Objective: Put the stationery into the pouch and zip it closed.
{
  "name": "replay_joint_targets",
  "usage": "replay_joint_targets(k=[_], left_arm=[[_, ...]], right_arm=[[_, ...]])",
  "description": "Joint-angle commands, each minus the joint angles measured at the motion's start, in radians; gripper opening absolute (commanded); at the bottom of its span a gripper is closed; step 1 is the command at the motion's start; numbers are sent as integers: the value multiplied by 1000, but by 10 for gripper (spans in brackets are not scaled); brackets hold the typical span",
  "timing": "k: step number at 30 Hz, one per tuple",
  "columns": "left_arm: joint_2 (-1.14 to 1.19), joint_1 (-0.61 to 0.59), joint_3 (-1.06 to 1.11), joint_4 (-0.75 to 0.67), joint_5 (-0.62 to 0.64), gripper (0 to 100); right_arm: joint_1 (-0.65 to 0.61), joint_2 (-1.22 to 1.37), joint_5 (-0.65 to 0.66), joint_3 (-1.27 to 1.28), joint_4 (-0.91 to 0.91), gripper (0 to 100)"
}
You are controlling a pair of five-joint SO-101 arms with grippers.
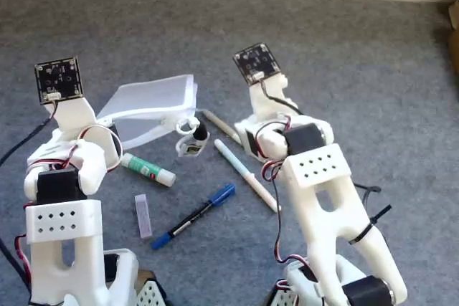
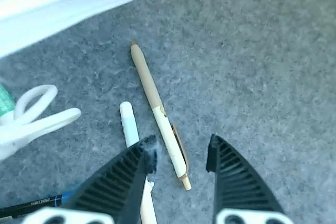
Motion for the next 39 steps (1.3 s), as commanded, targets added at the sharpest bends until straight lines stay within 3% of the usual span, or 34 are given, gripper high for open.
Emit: replay_joint_targets(k=[1, 7, 29, 39], left_arm=[[-5, -18, -54, 8, -8, 6], [-5, -18, -51, 8, -5, 6], [-5, -16, -58, 8, -5, 6], [-4, -7, -120, 58, -69, 6]], right_arm=[[7, -7, -9, -8, -27, 146], [-59, -1, -8, -5, -21, 146], [-64, -1, 0, -35, -16, 149], [-134, 163, 2, -358, 222, 149]])
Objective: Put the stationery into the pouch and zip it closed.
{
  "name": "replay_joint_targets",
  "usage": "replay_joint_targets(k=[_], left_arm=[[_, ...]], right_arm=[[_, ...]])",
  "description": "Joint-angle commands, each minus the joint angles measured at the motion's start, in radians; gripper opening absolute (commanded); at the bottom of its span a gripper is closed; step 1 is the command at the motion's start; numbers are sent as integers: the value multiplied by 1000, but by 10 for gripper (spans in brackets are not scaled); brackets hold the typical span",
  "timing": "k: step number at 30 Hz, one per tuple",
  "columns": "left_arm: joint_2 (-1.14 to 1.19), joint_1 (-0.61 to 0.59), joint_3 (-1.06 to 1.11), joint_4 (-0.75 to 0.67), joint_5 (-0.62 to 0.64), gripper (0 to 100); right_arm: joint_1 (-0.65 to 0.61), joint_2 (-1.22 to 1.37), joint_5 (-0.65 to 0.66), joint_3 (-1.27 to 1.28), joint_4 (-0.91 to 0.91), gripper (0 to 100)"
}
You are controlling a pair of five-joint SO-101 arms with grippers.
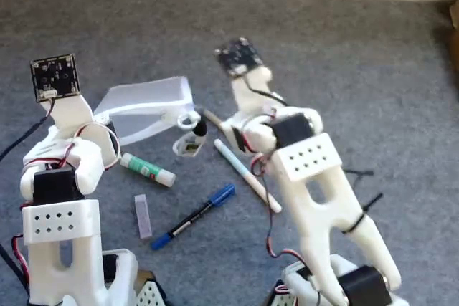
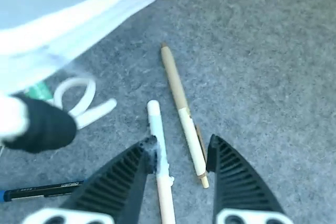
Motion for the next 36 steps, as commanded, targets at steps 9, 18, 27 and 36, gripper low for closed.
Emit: replay_joint_targets(k=[9, 18, 27, 36], left_arm=[[-5, -81, -128, 120, -91, 6], [-5, -208, -124, 140, -107, 6], [-5, -213, -122, 196, -155, 6], [-5, -208, -120, 195, -152, 6]], right_arm=[[-68, 369, 2, -418, 119, 148], [-104, 582, 3, -584, 157, 148], [-119, 713, 117, -647, 148, 148], [-84, 949, 161, -877, 157, 148]])
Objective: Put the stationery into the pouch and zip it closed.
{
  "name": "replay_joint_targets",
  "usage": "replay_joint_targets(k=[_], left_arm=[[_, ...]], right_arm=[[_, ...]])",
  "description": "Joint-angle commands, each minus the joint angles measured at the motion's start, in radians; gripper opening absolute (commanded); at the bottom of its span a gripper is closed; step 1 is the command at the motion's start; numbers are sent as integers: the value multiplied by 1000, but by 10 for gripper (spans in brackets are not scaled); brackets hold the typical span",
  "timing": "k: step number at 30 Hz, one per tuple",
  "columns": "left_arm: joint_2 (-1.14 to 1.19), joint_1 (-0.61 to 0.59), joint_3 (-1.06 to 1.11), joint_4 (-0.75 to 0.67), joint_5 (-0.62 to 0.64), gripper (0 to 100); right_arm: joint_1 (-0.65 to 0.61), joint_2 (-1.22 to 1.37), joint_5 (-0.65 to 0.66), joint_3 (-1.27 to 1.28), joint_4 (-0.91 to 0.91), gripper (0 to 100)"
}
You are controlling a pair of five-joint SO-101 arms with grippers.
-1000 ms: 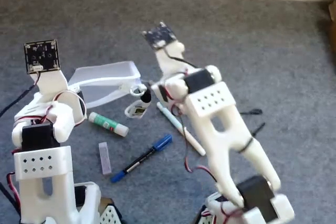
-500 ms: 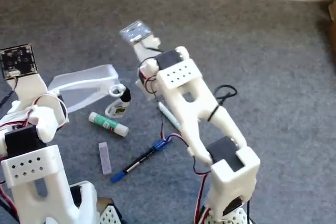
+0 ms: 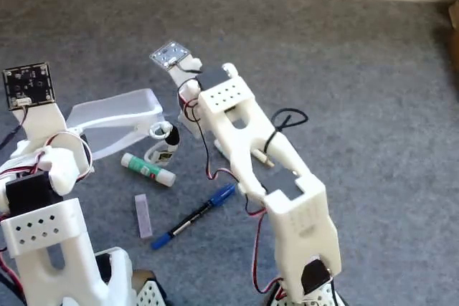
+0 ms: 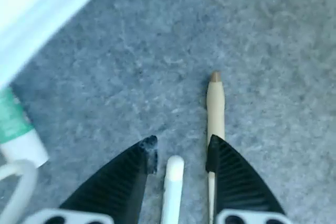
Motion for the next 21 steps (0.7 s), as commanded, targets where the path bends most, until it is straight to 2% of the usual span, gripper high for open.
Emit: replay_joint_targets(k=[1, 9, 21], left_arm=[[-5, -18, -47, 11, -6, 6], [-5, -18, -45, 11, -5, 6], [-5, -16, -47, 8, -3, 6]], right_arm=[[18, 44, 68, -130, 7, 148], [53, 162, 83, -275, 7, 148], [56, 286, 84, -291, 8, 146]])
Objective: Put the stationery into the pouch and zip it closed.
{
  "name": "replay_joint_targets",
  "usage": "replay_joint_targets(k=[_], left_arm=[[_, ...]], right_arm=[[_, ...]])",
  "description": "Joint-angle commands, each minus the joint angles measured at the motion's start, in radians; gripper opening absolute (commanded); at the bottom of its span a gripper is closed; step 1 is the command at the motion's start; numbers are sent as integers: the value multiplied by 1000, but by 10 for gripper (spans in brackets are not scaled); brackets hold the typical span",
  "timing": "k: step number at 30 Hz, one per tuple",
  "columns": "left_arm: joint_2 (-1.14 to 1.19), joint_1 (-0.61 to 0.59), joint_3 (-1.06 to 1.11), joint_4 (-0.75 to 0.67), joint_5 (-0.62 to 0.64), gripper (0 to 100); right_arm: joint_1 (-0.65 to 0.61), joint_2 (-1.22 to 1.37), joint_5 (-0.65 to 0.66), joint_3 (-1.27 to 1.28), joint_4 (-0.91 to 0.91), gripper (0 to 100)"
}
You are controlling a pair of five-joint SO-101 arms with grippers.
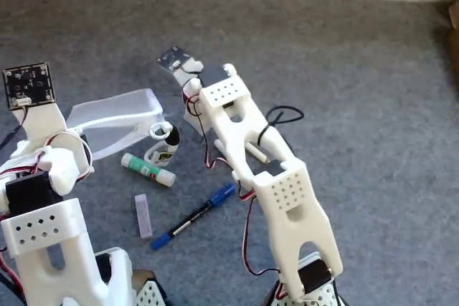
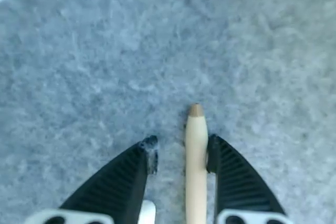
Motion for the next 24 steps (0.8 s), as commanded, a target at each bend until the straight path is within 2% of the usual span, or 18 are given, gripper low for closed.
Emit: replay_joint_targets(k=[1, 4, 8, 13, 24], left_arm=[[-4, -16, -47, 6, -3, 6], [-4, -16, -47, 6, -3, 6], [-4, -16, -47, 6, -3, 6], [-4, -15, -45, 6, -3, 6], [-4, -15, -45, 11, -2, 6]], right_arm=[[16, 12, 15, -48, 8, 145], [16, 38, 15, -48, 8, 118], [16, 39, 15, -48, 10, 0], [13, 30, 15, -76, 114, 5], [16, 24, 11, -387, 400, 5]])
